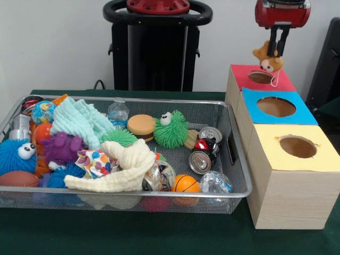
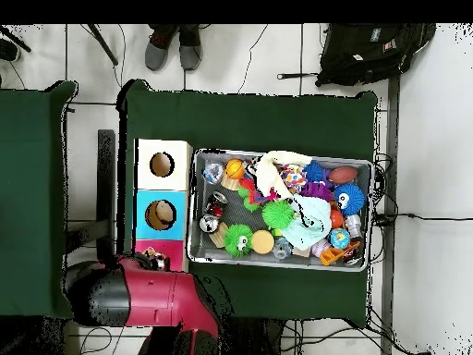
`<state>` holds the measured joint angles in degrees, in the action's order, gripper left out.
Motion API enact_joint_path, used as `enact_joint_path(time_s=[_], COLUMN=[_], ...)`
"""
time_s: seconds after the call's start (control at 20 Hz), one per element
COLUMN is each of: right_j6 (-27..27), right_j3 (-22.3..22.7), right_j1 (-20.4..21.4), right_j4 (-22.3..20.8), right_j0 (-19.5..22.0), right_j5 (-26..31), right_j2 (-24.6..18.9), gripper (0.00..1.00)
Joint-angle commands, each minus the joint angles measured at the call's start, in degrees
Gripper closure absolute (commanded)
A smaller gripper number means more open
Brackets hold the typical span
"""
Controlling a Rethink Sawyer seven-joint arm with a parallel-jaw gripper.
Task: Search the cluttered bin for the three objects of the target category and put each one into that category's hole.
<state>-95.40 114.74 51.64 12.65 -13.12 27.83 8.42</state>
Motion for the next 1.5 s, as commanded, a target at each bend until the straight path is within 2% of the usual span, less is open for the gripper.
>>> enact_joint_path(time_s=[0.05,0.55,0.75,1.05,1.5], right_j6=[-12.3,-8.9,-8.1,-8.9,-11.4], right_j3=[-1.4,3.1,5.9,8.8,10.6], right_j1=[-2.3,-1.0,-0.6,-0.7,-1.4], right_j4=[2.0,0.7,1.2,1.8,2.4], right_j0=[1.9,4.9,6.5,7.2,7.0], right_j5=[0.8,-2.8,-4.2,-7.8,-12.0], right_j2=[-1.9,-3.5,-5.4,-7.5,-9.4], gripper=[1.0,1.0,1.0,1.0,1.0])
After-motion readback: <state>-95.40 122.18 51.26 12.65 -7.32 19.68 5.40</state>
